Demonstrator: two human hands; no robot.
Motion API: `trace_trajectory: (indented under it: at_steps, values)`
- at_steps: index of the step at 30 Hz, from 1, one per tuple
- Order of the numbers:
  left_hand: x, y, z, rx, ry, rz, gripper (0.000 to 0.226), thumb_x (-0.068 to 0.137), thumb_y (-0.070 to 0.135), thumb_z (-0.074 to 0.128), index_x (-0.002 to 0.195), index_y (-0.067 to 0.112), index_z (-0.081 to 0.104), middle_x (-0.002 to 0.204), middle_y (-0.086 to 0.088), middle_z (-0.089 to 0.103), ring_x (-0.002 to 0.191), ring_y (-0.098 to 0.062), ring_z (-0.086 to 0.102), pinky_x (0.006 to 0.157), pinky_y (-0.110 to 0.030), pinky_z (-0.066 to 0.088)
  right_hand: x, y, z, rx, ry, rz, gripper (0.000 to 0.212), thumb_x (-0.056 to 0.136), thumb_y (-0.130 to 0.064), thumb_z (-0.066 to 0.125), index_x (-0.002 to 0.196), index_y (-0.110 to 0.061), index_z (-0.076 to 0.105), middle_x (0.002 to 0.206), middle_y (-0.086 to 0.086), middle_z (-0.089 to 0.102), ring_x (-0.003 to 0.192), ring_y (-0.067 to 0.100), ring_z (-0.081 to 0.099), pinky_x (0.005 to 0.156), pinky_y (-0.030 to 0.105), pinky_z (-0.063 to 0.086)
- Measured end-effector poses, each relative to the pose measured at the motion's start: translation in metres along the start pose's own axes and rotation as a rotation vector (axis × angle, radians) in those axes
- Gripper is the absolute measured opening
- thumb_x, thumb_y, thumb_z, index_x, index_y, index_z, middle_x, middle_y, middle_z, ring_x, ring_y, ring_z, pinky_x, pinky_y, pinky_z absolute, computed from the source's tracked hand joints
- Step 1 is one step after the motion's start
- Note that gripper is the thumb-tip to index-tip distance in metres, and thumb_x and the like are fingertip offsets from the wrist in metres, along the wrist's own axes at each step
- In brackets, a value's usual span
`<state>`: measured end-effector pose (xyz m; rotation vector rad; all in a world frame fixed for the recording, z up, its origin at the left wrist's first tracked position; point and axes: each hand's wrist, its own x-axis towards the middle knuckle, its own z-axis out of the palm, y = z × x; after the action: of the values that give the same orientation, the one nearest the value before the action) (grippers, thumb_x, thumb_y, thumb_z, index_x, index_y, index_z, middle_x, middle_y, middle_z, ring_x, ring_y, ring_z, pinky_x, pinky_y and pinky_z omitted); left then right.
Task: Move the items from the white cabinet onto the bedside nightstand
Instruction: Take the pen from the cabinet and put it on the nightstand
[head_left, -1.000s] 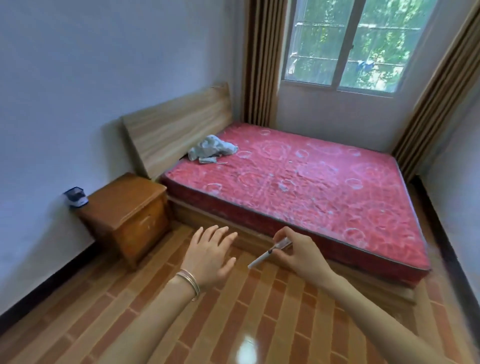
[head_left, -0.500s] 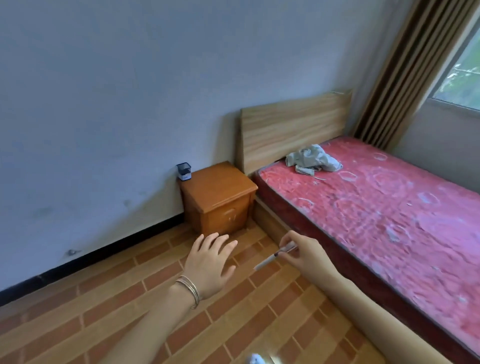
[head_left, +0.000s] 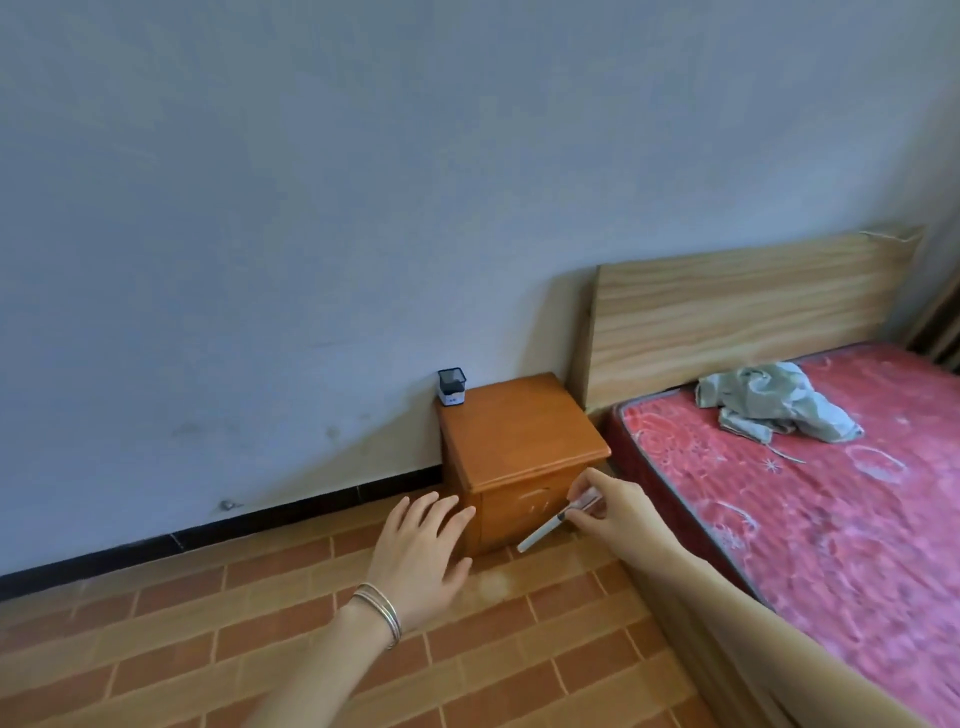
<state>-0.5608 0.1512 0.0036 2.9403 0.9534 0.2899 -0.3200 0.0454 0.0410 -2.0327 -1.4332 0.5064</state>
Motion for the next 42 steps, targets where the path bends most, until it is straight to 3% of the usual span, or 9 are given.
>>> trace_trajectory:
  at_steps: [10, 13, 17, 22, 25, 30, 37, 40, 42]
  values:
    - [0.083, -0.045, 0.049, 0.014, -0.116, -0.143, 0.054, 0.077, 0.049, 0.037, 0.114, 0.022, 0.067, 0.114, -0.002, 0.066, 0.106, -0.025, 0.062, 0.089, -0.048, 0.050, 0.132, 0.047, 0.026, -0.004, -0.143, -0.019, 0.012, 0.082, -0.025, 0.069, 0.084, -0.023, 0.057, 0.080, -0.008, 0.067, 0.072, 0.005, 0.061, 0.064, 0.031, 0.054]
    - [0.124, -0.070, 0.067, 0.010, -0.147, -0.164, 0.055, 0.078, 0.050, 0.037, 0.115, 0.023, 0.066, 0.115, -0.002, 0.066, 0.108, -0.025, 0.061, 0.090, -0.048, 0.050, 0.184, 0.053, 0.032, -0.032, -0.174, -0.012, 0.013, 0.083, -0.024, 0.069, 0.085, -0.020, 0.057, 0.083, -0.005, 0.067, 0.072, 0.005, 0.061, 0.061, 0.021, 0.051]
    - [0.188, -0.114, 0.084, 0.003, -0.182, -0.201, 0.056, 0.077, 0.051, 0.038, 0.115, 0.022, 0.067, 0.119, -0.005, 0.064, 0.111, -0.027, 0.060, 0.090, -0.050, 0.049, 0.269, 0.056, 0.034, -0.035, -0.162, -0.012, 0.011, 0.083, -0.023, 0.068, 0.086, -0.018, 0.058, 0.083, -0.004, 0.067, 0.072, 0.004, 0.059, 0.057, 0.014, 0.044]
    - [0.263, -0.162, 0.103, 0.005, -0.250, -0.198, 0.059, 0.075, 0.050, 0.039, 0.119, 0.022, 0.064, 0.125, -0.009, 0.060, 0.112, -0.032, 0.058, 0.087, -0.051, 0.050, 0.372, 0.060, 0.047, -0.001, -0.099, 0.023, 0.011, 0.084, -0.021, 0.068, 0.085, -0.017, 0.058, 0.082, -0.002, 0.067, 0.075, 0.006, 0.061, 0.059, 0.015, 0.047]
    - [0.305, -0.184, 0.119, 0.005, -0.291, -0.211, 0.058, 0.071, 0.050, 0.050, 0.119, 0.021, 0.064, 0.124, -0.009, 0.061, 0.111, -0.032, 0.059, 0.085, -0.051, 0.052, 0.431, 0.068, 0.062, 0.021, -0.088, 0.065, 0.012, 0.083, -0.021, 0.069, 0.085, -0.019, 0.057, 0.083, -0.003, 0.065, 0.076, 0.007, 0.061, 0.059, 0.016, 0.047]
    - [0.366, -0.217, 0.172, -0.022, -0.316, -0.245, 0.060, 0.072, 0.052, 0.048, 0.122, 0.021, 0.062, 0.124, -0.008, 0.061, 0.112, -0.031, 0.058, 0.087, -0.051, 0.050, 0.528, 0.102, 0.106, 0.102, -0.044, 0.160, 0.008, 0.085, -0.019, 0.065, 0.087, -0.016, 0.058, 0.085, -0.001, 0.063, 0.074, 0.009, 0.057, 0.055, 0.031, 0.049]
    - [0.443, -0.278, 0.281, -0.024, -0.282, -0.430, 0.063, 0.080, 0.050, 0.033, 0.127, 0.017, 0.059, 0.127, -0.011, 0.059, 0.113, -0.032, 0.058, 0.089, -0.050, 0.050, 0.656, 0.188, 0.211, 0.237, 0.031, 0.262, 0.011, 0.093, -0.011, 0.051, 0.102, -0.008, 0.057, 0.098, 0.009, 0.062, 0.071, 0.015, 0.052, 0.054, 0.024, 0.038]
    - [0.452, -0.293, 0.313, -0.047, -0.272, -0.515, 0.063, 0.080, 0.050, 0.033, 0.128, 0.017, 0.058, 0.128, -0.012, 0.058, 0.114, -0.032, 0.057, 0.092, -0.050, 0.048, 0.688, 0.215, 0.254, 0.243, -0.024, 0.297, 0.017, 0.095, -0.009, 0.046, 0.108, -0.006, 0.057, 0.102, 0.009, 0.063, 0.073, 0.014, 0.053, 0.052, 0.015, 0.038]
    - [0.454, -0.299, 0.324, -0.056, -0.277, -0.528, 0.062, 0.081, 0.050, 0.034, 0.129, 0.018, 0.057, 0.130, -0.012, 0.057, 0.116, -0.033, 0.056, 0.092, -0.051, 0.047, 0.703, 0.229, 0.276, 0.233, -0.099, 0.319, 0.020, 0.095, -0.008, 0.045, 0.112, -0.005, 0.056, 0.106, 0.010, 0.065, 0.083, 0.019, 0.058, 0.054, 0.021, 0.040]
